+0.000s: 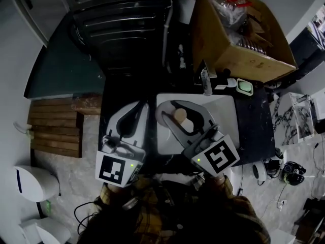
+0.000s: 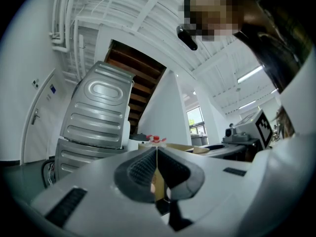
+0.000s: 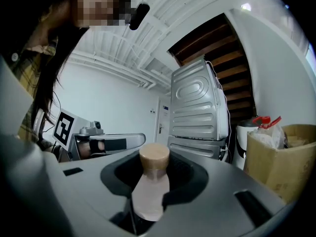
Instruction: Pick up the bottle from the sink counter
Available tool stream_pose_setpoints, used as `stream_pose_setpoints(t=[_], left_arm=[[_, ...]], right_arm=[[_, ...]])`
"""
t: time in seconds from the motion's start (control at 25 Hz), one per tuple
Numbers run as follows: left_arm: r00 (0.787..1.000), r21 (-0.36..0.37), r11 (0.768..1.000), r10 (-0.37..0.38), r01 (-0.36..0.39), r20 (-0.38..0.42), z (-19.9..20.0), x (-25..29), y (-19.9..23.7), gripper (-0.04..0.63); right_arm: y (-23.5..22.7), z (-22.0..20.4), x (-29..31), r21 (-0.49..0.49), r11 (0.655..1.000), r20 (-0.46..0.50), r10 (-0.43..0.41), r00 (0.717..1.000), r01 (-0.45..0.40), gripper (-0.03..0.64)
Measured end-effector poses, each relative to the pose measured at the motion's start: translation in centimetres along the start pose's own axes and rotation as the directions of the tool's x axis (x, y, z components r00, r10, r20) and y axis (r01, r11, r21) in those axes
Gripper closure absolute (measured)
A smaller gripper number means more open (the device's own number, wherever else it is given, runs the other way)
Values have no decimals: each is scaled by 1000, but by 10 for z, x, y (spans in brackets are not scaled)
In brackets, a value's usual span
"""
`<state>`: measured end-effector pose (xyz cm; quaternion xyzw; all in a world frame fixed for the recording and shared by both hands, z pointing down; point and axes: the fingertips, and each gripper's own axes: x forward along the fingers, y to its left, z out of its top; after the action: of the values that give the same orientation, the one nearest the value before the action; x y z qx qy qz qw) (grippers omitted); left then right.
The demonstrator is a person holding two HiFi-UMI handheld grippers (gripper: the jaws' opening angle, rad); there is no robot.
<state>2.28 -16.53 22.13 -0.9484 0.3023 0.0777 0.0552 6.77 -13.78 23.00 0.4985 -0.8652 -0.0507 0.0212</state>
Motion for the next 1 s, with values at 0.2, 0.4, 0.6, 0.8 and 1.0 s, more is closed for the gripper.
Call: stream_pose_setpoints(t=[0.2,0.4,0.6,0.8,1.0], left_arm=[[1000,7,1000,4,-4,18,2,-1,2,574],[1000,-6,1000,7,-7,-6,-3,-2,5,574],[1000,-14,1000,7,-8,-10,-3,-4,5,574],[1000,-24,1000,5,-6,-14,-3,-2,5,574],[1000,-24,1000,4,-5,-12,-3,-3,6,574]], right_arm=[[2,1,2,-7,1000,5,4,1000,-3,488],[3,0,5,-12,1000,-1,4,1000,-4,488],[6,1,5,-19,1000,-4,5,1000,-5,488],[6,-1,6,-20,1000,-16,8,1000,-8,488],[9,1,8,-30,999,-17,16,1000,-16,488]])
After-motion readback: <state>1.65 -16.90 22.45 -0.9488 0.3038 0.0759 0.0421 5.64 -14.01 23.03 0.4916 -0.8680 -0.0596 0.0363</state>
